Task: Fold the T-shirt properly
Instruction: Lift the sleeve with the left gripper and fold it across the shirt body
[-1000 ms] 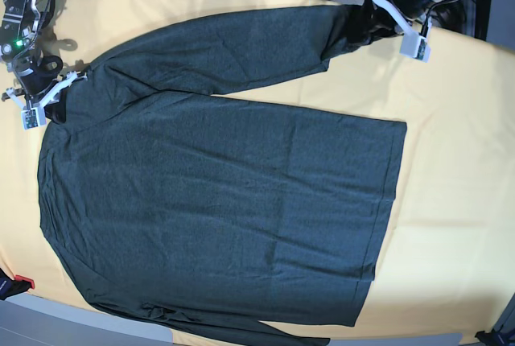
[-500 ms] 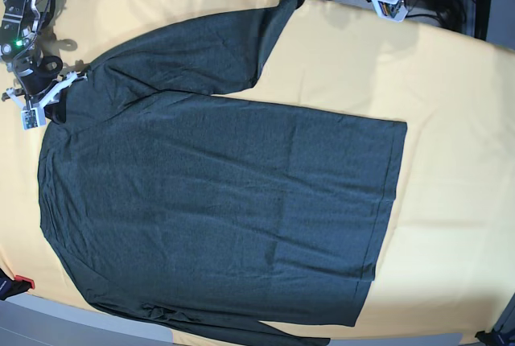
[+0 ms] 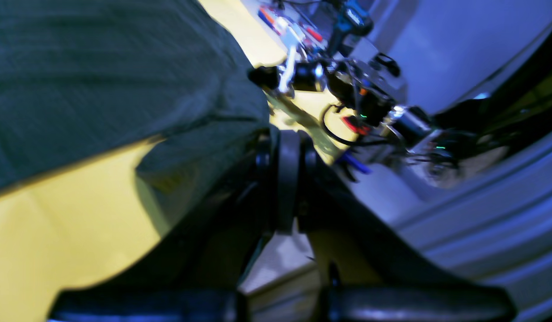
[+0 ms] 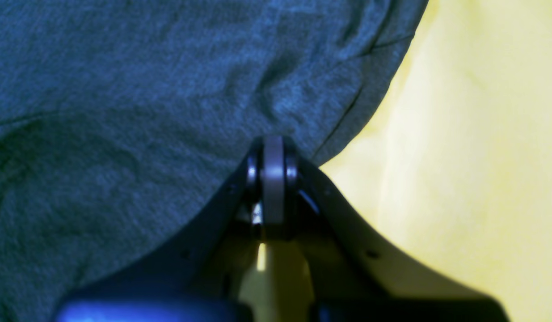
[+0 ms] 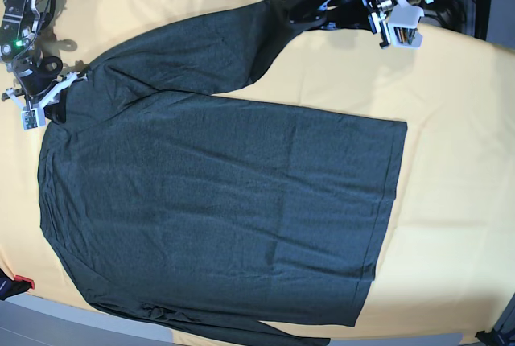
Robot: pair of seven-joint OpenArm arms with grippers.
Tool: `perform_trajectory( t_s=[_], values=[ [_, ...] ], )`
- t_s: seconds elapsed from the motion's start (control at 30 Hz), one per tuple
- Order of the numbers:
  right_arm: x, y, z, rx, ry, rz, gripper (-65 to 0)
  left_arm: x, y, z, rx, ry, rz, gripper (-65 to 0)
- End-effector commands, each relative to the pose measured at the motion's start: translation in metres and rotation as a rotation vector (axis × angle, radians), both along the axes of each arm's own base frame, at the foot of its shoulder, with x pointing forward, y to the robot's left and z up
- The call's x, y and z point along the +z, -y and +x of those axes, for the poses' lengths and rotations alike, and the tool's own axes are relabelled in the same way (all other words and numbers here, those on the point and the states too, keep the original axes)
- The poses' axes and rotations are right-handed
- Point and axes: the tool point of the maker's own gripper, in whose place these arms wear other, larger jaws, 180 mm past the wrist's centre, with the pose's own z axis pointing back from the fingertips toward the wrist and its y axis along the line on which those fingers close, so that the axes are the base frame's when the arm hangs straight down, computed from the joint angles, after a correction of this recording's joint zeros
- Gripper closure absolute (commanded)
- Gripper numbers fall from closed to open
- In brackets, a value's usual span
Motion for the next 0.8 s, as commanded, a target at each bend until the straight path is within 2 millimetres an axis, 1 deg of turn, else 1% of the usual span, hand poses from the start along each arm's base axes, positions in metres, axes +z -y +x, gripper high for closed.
perform_trajectory(
  t_s=[0.0,0.17,0.27,0.37,0.63,0.77],
  values=[
    [0.003,0.007,0.0,0.002,-0.017,-0.032,0.0,0.013,0.001,0.002,0.004,0.043,-0.034,0.0],
    [0.002,0.007,-0.001,0.002,-0.019,-0.031,0.0,0.022,0.0,0.015,-0.002,0.118,-0.032,0.0],
    [0.002,0.007,-0.001,0.002,-0.018,-0.031,0.0,0.026,0.003,0.018,-0.051,0.162,-0.013,0.0],
    [0.002,0.007,-0.001,0.002,-0.02,-0.032,0.0,0.026,0.011,0.02,-0.117,0.212,0.02,0.0],
    [0.002,0.008,-0.002,0.002,-0.023,-0.035,0.0,0.021,0.036,0.028,-0.253,0.425,0.153,0.0],
    [0.001,0.008,-0.002,0.001,-0.025,-0.036,0.0,0.029,0.046,0.037,-0.286,0.543,0.182,0.0]
  ],
)
